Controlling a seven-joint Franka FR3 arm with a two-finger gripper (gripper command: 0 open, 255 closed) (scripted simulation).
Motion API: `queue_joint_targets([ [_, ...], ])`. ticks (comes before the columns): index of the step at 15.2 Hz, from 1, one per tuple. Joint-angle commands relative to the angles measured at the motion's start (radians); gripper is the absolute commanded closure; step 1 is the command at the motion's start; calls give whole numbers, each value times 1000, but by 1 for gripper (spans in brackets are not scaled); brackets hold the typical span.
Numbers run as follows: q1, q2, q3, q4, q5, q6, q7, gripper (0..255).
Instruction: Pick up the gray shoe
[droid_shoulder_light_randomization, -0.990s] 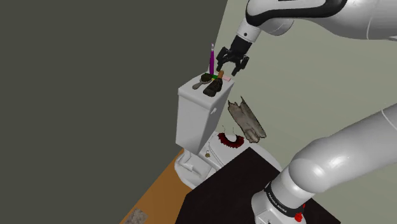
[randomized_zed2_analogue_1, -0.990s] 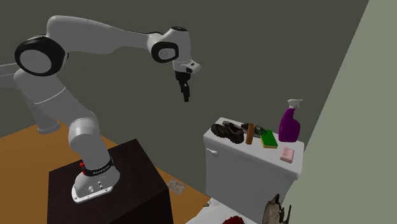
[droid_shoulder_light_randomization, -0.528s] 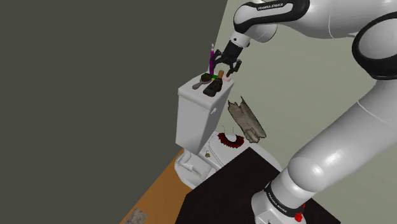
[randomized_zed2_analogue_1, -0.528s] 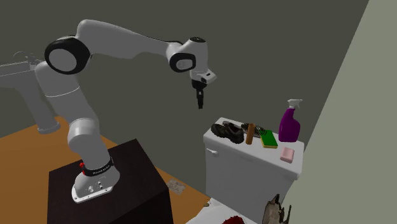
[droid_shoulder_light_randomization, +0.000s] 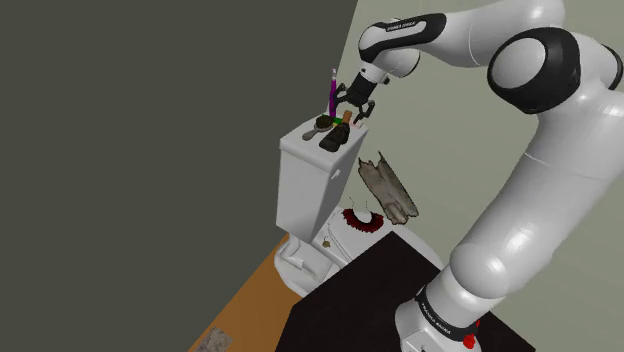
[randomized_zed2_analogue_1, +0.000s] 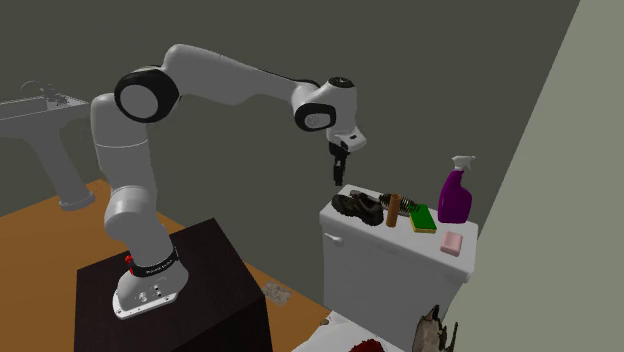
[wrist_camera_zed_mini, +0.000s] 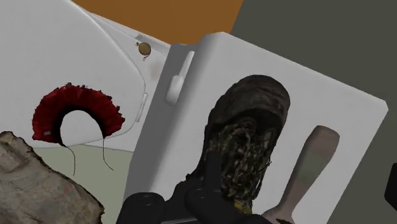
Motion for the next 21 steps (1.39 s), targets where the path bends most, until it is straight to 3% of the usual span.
queue_joint_targets([
  [1,-16,67,-11,50,26,18,28,0],
  [6,-57,192,-33,157,79,36,84,0],
  [15,-59,226,-24,105,102,119,55,0],
  [16,-59,228,-24,108,102,117,55,255],
  [21,-59,228,-24,107,102,118,55,255],
])
